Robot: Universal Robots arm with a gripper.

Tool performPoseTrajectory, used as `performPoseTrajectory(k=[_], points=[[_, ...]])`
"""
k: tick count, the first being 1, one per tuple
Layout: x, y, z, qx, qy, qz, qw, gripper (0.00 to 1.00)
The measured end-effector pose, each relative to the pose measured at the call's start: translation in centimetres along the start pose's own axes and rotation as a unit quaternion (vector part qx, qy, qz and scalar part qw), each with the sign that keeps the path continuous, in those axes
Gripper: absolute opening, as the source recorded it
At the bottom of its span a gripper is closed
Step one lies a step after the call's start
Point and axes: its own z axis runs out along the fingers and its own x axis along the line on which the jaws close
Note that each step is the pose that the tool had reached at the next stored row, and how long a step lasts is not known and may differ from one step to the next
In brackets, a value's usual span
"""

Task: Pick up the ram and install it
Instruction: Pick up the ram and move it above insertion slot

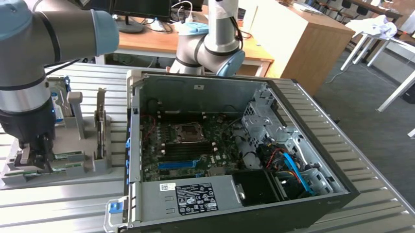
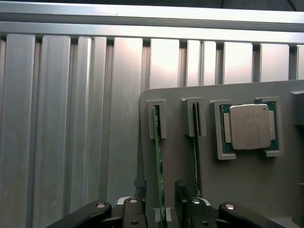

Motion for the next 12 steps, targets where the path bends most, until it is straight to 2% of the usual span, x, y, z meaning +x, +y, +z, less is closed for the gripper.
performPoseTrajectory(k=[5,12], points=[[0.0,-0.01,0.51,0.0,0.0,0.0,1.0,0.37],[0.01,-0.28,0.54,0.0,0.0,0.0,1.0,0.37]])
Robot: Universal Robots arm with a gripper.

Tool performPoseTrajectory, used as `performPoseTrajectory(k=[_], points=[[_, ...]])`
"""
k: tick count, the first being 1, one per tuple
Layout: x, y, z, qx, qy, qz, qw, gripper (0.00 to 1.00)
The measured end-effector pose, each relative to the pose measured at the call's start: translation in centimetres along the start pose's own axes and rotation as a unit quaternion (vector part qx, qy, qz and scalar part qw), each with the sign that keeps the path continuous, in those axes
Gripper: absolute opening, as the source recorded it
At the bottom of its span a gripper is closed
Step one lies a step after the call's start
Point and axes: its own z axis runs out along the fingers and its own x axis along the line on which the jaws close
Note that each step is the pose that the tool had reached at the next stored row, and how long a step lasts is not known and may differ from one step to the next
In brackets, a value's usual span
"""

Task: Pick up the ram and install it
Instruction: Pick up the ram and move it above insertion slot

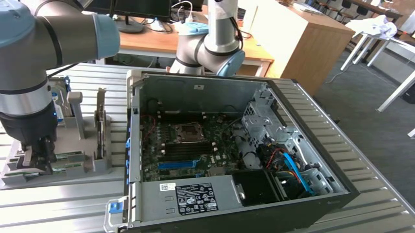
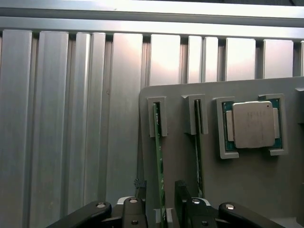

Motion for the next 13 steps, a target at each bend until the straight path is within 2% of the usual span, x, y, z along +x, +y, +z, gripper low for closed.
performPoseTrajectory(k=[6,13], points=[[0.03,-0.88,0.04,-0.0001,0.0,0.0,1.0,0.37],[0.02,-0.92,0.28,0.0,-0.0002,0.0,1.0,0.37]])
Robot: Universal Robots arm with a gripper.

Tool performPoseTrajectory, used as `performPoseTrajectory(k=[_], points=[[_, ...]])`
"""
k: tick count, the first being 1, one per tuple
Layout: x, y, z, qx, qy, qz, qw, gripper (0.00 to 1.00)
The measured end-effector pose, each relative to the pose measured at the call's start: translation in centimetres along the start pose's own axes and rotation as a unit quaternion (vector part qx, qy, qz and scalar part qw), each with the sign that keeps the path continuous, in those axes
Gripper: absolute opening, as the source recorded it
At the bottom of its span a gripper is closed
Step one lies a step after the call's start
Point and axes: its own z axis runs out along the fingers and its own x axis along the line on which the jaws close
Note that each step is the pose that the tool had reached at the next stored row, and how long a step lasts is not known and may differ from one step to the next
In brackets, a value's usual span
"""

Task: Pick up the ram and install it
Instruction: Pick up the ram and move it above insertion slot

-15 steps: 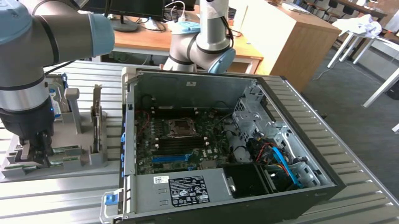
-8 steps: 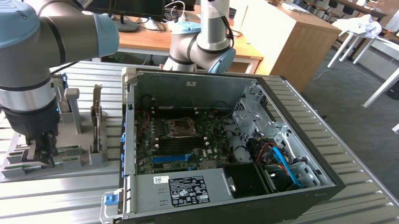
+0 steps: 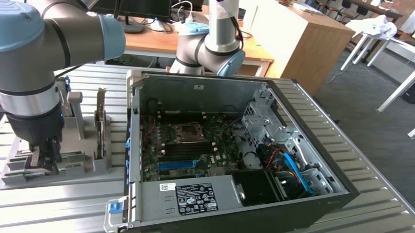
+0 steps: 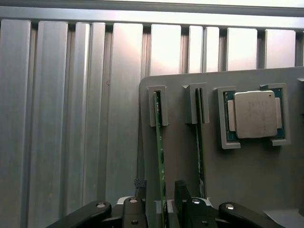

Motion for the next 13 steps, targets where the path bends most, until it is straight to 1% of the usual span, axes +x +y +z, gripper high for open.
performPoseTrajectory(k=[4,9,13], points=[[0.01,0.0,0.06,-0.0001,0.0,0.0,1.0,0.37],[-0.06,-0.01,0.16,0.0003,-0.0034,0.0,1.0,0.37],[-0.07,-0.02,0.38,0.0005,-0.0037,0.0,1.0,0.37]])
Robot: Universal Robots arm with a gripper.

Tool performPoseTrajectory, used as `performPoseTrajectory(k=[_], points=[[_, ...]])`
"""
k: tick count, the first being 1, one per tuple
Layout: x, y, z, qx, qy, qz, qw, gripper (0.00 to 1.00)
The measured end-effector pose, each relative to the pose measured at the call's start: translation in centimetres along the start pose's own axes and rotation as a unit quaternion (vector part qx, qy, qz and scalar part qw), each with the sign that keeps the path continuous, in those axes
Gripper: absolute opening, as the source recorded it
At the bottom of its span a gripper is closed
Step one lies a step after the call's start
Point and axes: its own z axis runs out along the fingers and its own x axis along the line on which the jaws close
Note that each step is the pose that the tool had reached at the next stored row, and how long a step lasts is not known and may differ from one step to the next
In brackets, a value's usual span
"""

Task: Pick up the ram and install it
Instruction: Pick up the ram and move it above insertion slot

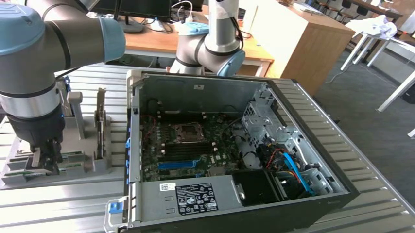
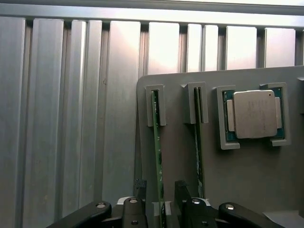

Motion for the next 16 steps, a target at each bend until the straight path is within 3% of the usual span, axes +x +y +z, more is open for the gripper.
performPoseTrajectory(k=[16], points=[[0.0,0.0,0.2,-0.0002,0.0001,0.0,1.0,0.36]])
